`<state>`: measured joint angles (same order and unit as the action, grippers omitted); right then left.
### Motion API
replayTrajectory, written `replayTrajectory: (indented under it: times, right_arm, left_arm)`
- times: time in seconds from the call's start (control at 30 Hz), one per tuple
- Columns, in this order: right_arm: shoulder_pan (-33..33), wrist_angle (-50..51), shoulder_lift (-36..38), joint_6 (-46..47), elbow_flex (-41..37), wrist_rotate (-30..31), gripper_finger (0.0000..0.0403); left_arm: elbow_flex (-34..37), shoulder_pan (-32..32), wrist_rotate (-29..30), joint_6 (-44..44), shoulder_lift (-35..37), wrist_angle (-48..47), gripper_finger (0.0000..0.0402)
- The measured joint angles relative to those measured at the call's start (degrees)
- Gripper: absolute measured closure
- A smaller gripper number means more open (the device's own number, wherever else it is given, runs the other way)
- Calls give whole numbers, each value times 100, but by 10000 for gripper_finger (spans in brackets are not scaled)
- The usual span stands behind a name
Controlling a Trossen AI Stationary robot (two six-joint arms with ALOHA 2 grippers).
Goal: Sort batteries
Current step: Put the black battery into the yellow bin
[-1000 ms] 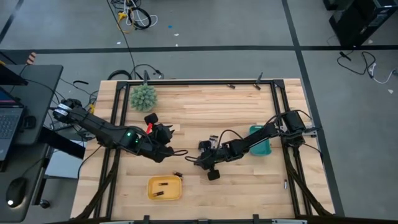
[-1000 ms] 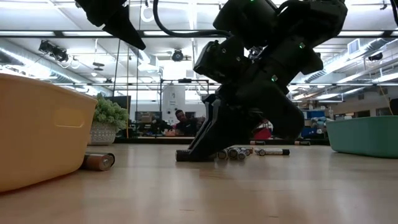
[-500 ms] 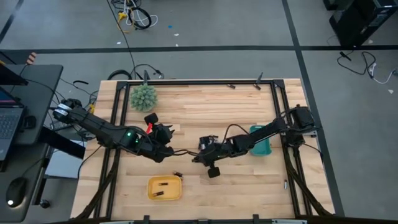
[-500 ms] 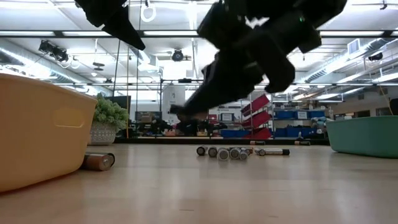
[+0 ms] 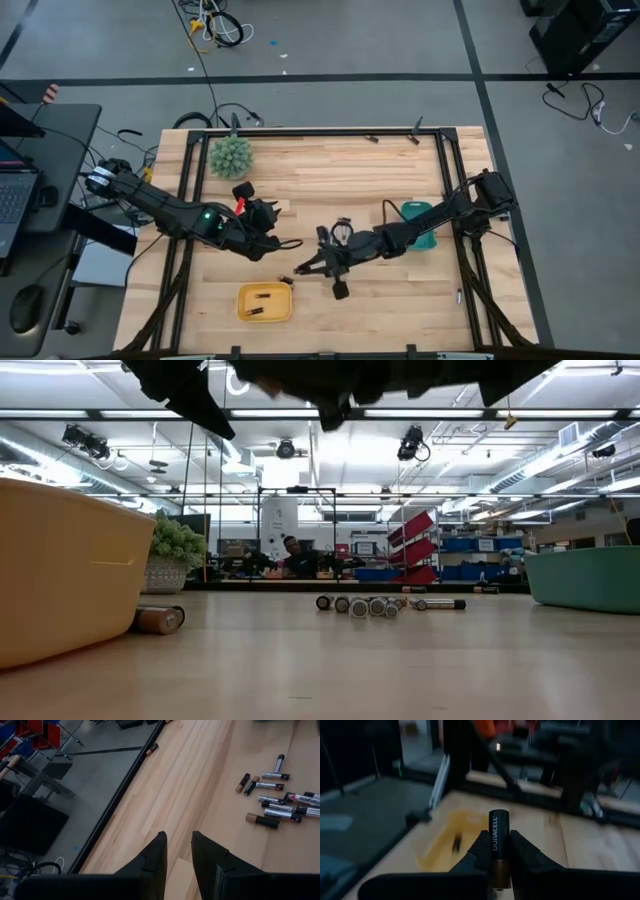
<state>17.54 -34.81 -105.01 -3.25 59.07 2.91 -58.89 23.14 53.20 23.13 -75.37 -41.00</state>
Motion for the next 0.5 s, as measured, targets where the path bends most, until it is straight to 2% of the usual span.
replayTrajectory:
  times: [0.33, 0.4, 0.5]
  right_arm:
    - [121, -787, 2, -153, 7, 73, 375]
    - [116, -1045, -79, 80, 20, 88, 375]
    - [66, -882, -211, 420, 210, -157, 375]
  left_arm:
    - [-2, 0, 119, -36, 0, 206, 316]
    - [-2, 2, 117, -36, 0, 229, 316]
    - [-2, 2, -40, -13, 6, 352, 316]
